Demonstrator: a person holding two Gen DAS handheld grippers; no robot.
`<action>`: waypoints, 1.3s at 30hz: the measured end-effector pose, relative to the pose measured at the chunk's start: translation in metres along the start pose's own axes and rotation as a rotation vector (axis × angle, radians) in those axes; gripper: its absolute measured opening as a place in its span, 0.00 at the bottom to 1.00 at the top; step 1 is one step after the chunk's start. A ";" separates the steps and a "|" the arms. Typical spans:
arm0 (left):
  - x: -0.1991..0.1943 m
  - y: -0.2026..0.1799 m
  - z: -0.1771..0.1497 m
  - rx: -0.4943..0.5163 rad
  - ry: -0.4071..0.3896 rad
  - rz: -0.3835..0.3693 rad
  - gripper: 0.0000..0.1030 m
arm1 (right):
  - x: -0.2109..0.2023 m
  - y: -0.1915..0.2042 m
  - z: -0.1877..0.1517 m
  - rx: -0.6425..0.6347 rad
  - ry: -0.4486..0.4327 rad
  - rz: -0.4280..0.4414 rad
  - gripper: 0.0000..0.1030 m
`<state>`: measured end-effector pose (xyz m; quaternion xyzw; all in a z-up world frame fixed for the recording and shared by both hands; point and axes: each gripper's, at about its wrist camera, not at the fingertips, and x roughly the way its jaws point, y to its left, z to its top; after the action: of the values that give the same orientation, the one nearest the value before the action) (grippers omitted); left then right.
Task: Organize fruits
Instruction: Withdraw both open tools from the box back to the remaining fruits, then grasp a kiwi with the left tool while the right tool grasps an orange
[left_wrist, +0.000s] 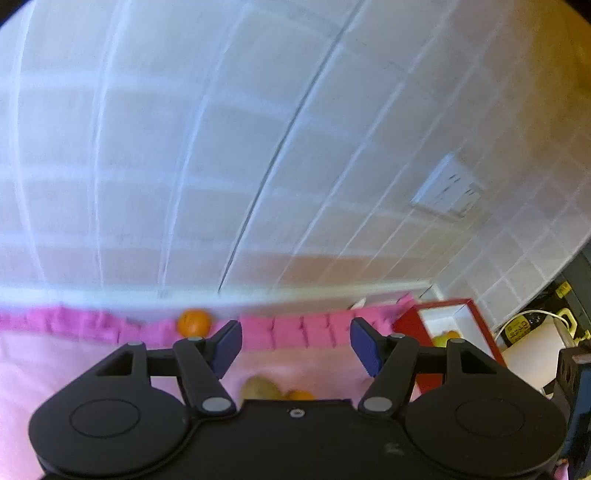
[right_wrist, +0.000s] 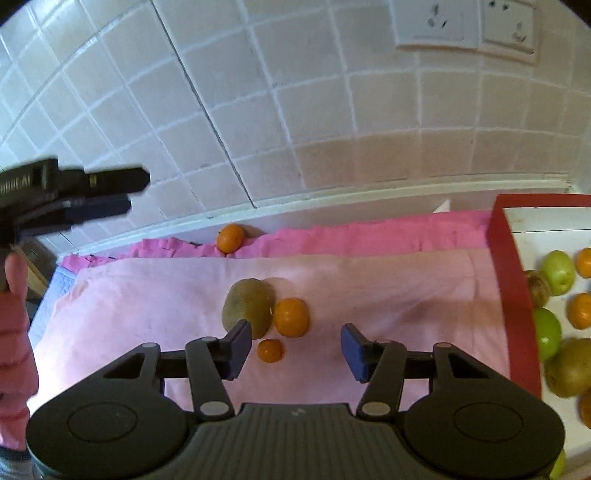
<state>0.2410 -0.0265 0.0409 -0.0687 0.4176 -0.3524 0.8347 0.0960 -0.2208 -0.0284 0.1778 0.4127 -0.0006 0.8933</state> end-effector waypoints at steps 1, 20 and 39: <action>0.008 0.005 -0.004 -0.018 0.018 0.001 0.75 | 0.008 -0.001 0.001 0.001 0.009 0.002 0.54; 0.099 0.048 -0.053 -0.167 0.249 -0.039 0.75 | 0.099 0.001 0.001 -0.085 0.108 0.026 0.52; 0.114 0.047 -0.062 -0.171 0.285 -0.007 0.59 | 0.115 0.000 0.004 -0.077 0.104 0.055 0.34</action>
<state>0.2652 -0.0543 -0.0925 -0.0901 0.5598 -0.3247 0.7570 0.1744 -0.2055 -0.1110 0.1545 0.4531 0.0489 0.8766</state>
